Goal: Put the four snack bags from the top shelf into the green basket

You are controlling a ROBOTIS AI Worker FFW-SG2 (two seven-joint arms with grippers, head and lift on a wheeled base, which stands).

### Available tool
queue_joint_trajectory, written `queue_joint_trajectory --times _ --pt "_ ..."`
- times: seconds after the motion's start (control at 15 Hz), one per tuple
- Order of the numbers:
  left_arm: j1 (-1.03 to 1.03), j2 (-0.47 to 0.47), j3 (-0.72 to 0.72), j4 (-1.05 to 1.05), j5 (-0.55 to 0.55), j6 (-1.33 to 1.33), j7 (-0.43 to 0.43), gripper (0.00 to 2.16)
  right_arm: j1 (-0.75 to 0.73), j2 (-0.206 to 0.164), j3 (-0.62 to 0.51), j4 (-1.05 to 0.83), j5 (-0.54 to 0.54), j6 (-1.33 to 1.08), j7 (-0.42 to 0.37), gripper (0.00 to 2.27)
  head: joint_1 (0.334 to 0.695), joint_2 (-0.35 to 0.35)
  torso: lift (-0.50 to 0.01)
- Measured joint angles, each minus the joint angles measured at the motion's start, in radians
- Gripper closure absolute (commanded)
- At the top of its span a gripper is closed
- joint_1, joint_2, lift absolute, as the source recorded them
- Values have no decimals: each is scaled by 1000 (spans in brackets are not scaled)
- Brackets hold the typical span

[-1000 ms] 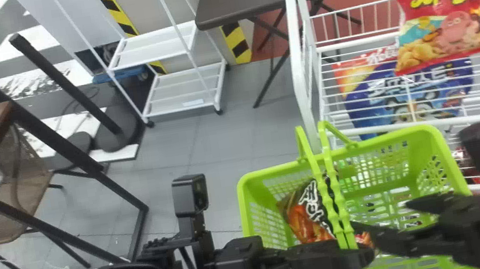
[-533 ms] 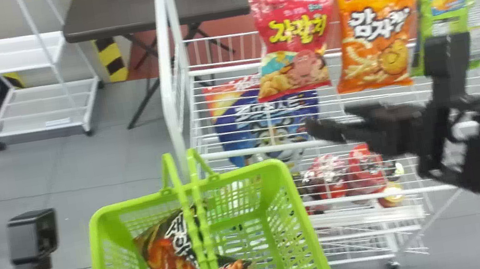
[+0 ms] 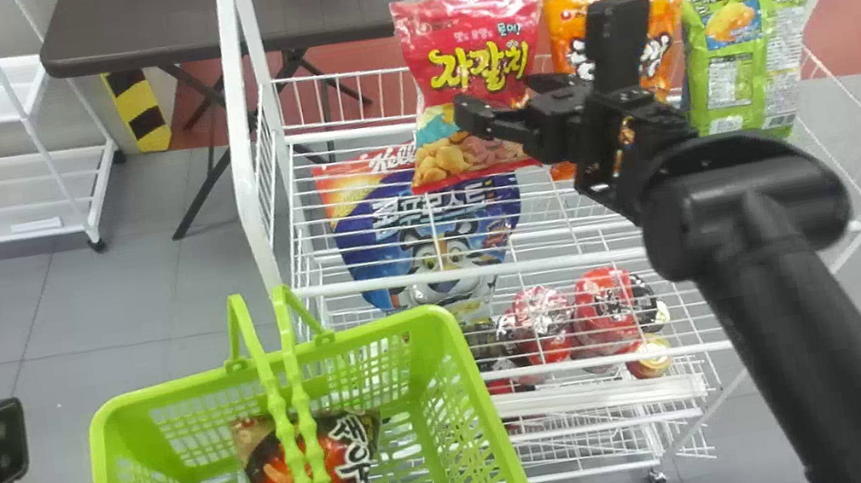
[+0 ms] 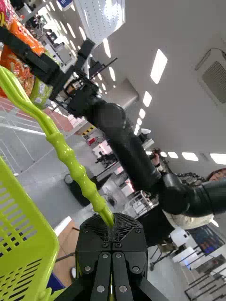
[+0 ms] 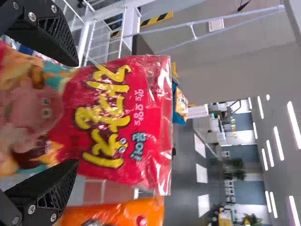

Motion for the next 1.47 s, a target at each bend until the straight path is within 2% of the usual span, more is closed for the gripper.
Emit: queue_joint_trajectory --times 0.07,0.13,0.2,0.4,0.8,1.2,1.47 --pt "-3 1 0 6 0 -1 0 2148 -32 13 5 61 15 -18 10 940 695 -41 -4" --pt "-6 3 0 12 2 -3 0 2148 -53 20 7 99 22 -18 25 1781 695 -36 -4" --pt "-9 6 1 20 3 -4 0 2148 -56 23 8 112 20 -13 37 2256 695 -31 -4" --pt "-17 11 1 35 6 -7 0 2148 3 26 -11 53 -4 -10 11 2256 695 -33 -4" --pt "-26 13 -3 48 9 -7 0 2148 124 19 -71 -160 -39 34 13 2256 695 -57 -4" --pt "-26 14 13 48 12 -10 0 2148 434 14 -119 -795 -141 552 -13 2256 695 -25 -4" --pt "-30 9 12 47 11 -11 0 2148 614 14 -104 -1060 -293 804 -24 2256 695 68 -4"
